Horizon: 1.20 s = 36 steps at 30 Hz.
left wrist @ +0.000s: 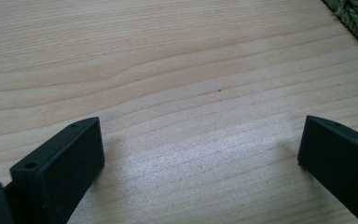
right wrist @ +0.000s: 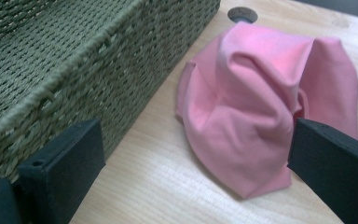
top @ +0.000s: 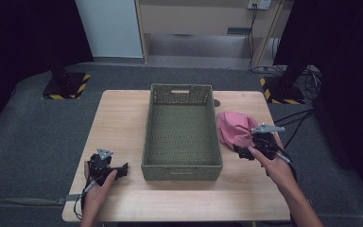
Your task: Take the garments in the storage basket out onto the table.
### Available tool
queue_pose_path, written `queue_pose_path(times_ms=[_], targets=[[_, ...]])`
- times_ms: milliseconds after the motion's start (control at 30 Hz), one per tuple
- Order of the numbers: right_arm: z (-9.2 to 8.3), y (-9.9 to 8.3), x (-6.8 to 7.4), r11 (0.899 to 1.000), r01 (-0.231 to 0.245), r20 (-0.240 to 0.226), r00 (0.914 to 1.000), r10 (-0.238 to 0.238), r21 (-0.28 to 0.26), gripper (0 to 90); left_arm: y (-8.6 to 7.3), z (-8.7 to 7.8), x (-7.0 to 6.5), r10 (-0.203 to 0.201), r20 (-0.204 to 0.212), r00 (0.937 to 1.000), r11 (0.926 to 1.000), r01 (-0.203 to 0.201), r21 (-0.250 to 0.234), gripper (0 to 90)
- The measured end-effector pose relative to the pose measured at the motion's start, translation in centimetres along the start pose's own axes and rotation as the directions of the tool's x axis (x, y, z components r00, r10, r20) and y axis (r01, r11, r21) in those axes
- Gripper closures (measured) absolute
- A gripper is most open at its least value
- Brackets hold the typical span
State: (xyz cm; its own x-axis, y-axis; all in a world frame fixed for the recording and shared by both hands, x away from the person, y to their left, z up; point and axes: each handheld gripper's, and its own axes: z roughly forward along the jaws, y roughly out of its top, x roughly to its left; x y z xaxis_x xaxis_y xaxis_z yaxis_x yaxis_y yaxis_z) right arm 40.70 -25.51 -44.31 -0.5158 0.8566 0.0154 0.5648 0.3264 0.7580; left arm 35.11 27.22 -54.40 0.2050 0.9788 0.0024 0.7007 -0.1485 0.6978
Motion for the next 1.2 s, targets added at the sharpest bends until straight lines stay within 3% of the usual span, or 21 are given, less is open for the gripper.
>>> queue_pose_path(times_ms=[467, 900, 1067, 1200], targets=[[1.1, -3.3, 0.6, 0.999, -0.013, -0.009, 0.9999, 0.014, 0.052, 3.9, 0.0, 0.0, 0.0, 0.0, 0.0, 1.0, 1.0, 0.0, 0.0, 0.0], [4.2, -8.0, 2.6, 0.989, -0.007, -0.014, 0.9999, 0.01, 0.15, 4.0, 0.0, 0.0, 0.0, 0.0, 0.0, 1.0, 1.0, 0.0, 0.0, 0.0], [4.7, -8.6, 3.1, 0.989, 0.019, -0.007, 0.9998, -0.018, 0.145, 0.8, 0.0, 0.0, 0.0, 0.0, 0.0, 1.0, 1.0, 0.0, 0.0, 0.0], [4.7, -9.0, 3.2, 0.993, 0.013, 0.003, 0.9999, -0.014, 0.119, 0.4, 0.0, 0.0, 0.0, 0.0, 0.0, 1.0, 1.0, 0.0, 0.0, 0.0]])
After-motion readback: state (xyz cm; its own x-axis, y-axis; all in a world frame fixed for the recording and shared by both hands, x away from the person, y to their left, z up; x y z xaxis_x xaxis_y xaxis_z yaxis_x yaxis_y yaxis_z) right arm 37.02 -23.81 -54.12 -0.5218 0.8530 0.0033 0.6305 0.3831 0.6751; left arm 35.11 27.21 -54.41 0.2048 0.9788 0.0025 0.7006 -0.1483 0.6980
